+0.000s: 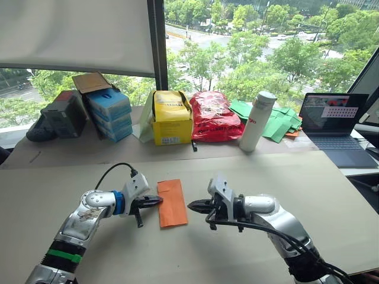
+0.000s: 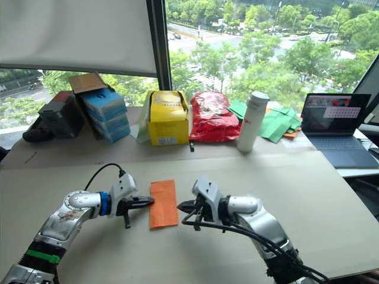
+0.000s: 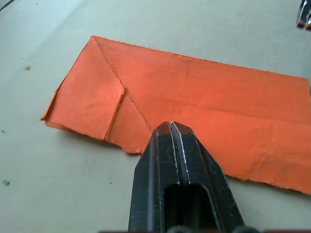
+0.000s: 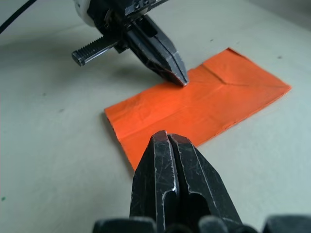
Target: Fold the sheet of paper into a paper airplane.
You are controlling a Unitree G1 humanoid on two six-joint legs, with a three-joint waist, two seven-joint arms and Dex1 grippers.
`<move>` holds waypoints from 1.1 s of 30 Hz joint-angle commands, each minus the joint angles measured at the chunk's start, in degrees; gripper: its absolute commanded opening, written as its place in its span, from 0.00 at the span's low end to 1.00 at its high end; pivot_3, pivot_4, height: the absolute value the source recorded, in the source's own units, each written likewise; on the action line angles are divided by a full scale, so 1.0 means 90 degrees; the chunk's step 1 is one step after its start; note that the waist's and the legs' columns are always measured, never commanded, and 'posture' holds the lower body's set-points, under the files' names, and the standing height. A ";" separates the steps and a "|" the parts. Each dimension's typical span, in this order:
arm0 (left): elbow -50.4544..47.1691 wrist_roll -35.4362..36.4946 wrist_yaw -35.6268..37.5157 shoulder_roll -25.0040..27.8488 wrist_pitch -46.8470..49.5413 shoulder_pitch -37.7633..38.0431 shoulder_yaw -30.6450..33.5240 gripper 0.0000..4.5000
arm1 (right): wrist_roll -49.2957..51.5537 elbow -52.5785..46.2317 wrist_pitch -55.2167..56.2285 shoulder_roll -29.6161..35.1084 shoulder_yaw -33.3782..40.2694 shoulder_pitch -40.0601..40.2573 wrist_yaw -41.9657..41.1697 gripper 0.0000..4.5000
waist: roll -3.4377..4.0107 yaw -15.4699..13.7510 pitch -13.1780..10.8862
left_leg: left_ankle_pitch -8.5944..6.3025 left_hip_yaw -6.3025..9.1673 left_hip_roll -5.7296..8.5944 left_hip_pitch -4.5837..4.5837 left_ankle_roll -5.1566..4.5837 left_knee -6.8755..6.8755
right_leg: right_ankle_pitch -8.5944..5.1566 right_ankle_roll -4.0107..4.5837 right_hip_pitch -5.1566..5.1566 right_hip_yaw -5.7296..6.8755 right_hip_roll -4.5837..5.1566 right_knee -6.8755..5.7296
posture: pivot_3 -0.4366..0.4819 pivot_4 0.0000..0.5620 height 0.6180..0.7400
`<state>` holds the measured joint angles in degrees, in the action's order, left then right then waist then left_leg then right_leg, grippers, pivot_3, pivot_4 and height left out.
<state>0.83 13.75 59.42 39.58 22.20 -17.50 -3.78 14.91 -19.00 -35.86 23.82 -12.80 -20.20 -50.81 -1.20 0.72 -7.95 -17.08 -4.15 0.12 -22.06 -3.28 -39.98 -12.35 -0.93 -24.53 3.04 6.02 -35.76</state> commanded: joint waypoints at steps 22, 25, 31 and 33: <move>0.0001 0.0125 -0.0006 -0.0728 -0.0051 -0.0782 -0.0495 0.00 | 0.0660 -0.0558 -0.0242 0.0221 0.0574 0.0103 0.0544 0.00 | -0.0002 -0.0118 -0.0004 | -0.0006 0.0001 0.0004 -0.0008 -0.0011 -0.0018 | 0.0000 -0.0001 0.0009 -0.0001 -0.0049 0.0002 | 0.48 0.27 1.00; 0.0222 0.0020 0.0054 -0.1030 -0.0137 -0.1131 -0.0777 0.00 | 0.0776 -0.0365 -0.0334 -0.0037 0.0613 -0.0473 0.0774 0.00 | -0.0002 -0.0122 -0.0004 | -0.0016 0.0001 0.0003 -0.0014 -0.0029 -0.0031 | 0.0000 -0.0002 0.0007 -0.0001 -0.0056 0.0000 | 0.48 0.27 1.00; 0.0603 -0.0253 0.0090 -0.1361 -0.0452 -0.1249 -0.1183 0.00 | 0.0170 0.0386 -0.0352 -0.0564 -0.0158 -0.1395 0.1263 0.00 | -0.0001 -0.0081 -0.0003 | -0.0006 0.0001 0.0001 -0.0010 -0.0013 -0.0033 | -0.0001 0.0000 0.0008 -0.0007 -0.0080 -0.0013 | 0.48 0.27 1.00; 0.0634 -0.0282 0.0046 -0.1434 -0.0463 -0.1262 -0.1201 0.00 | -0.0271 0.0861 -0.0310 -0.0643 -0.0556 -0.1596 0.1465 0.00 | -0.0001 -0.0056 -0.0003 | 0.0005 0.0000 0.0001 -0.0015 0.0005 -0.0034 | -0.0001 0.0000 0.0007 -0.0006 -0.0082 -0.0017 | 0.48 0.27 1.00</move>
<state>7.43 11.30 59.95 26.89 19.19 -28.22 -14.78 15.13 -12.99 -39.18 18.28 -16.03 -33.25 -39.09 -1.21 0.21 -7.98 -17.03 -4.17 0.15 -22.23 -3.24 -40.30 -12.35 -0.94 -24.49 2.98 5.30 -35.99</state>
